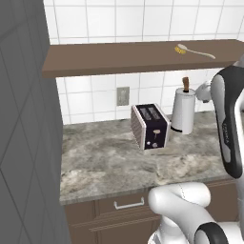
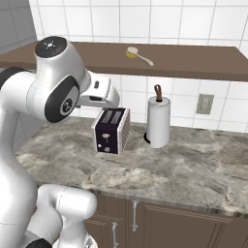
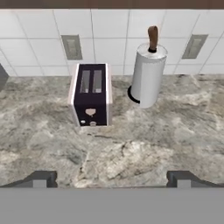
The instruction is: Open the cabinet. Pick the dish brush and place it next to the sink. Then close the cabinet.
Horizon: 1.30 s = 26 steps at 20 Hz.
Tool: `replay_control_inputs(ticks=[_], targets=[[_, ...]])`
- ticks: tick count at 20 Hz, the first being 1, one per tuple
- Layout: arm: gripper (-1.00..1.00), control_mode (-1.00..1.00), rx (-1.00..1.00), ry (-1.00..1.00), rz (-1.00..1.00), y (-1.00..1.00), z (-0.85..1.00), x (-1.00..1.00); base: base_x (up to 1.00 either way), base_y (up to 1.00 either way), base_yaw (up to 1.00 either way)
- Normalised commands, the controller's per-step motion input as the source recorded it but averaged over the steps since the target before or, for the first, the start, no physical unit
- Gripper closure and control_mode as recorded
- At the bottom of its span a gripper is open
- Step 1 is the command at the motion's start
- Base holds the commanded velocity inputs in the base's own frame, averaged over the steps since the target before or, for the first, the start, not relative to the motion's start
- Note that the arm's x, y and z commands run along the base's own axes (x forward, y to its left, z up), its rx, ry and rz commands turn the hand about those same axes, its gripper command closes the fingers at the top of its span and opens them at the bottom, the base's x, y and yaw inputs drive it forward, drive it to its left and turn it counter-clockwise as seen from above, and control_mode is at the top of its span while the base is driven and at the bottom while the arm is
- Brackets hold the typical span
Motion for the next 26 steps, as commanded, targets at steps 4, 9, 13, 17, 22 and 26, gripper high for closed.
replay_control_inputs(ticks=[4, 9, 13, 17, 22, 26], targets=[[-1.0, -1.0, -0.03, -0.16, 0.0, -0.07, 0.02, 0.16, 0.0, 0.0, 0.0], [-1.0, -1.0, -0.04, -0.15, 0.0, -0.08, 0.14, 0.06, 0.0, 0.0, 0.0], [-1.0, -1.0, -0.02, -0.11, 0.0, -0.07, 0.26, 0.0, 0.0, 0.0, 0.0], [-1.0, -1.0, -0.01, 0.0, 0.0, 0.0, 0.37, 0.0, 0.0, 0.0, 0.0], [-1.0, -1.0, 0.0, 0.0, -0.03, 0.0, 0.38, 0.0, 0.0, 0.0, 0.0], [-1.0, -1.0, -0.01, 0.0, -0.05, 0.0, 0.18, 0.17, 0.0, 0.0, 0.0]])
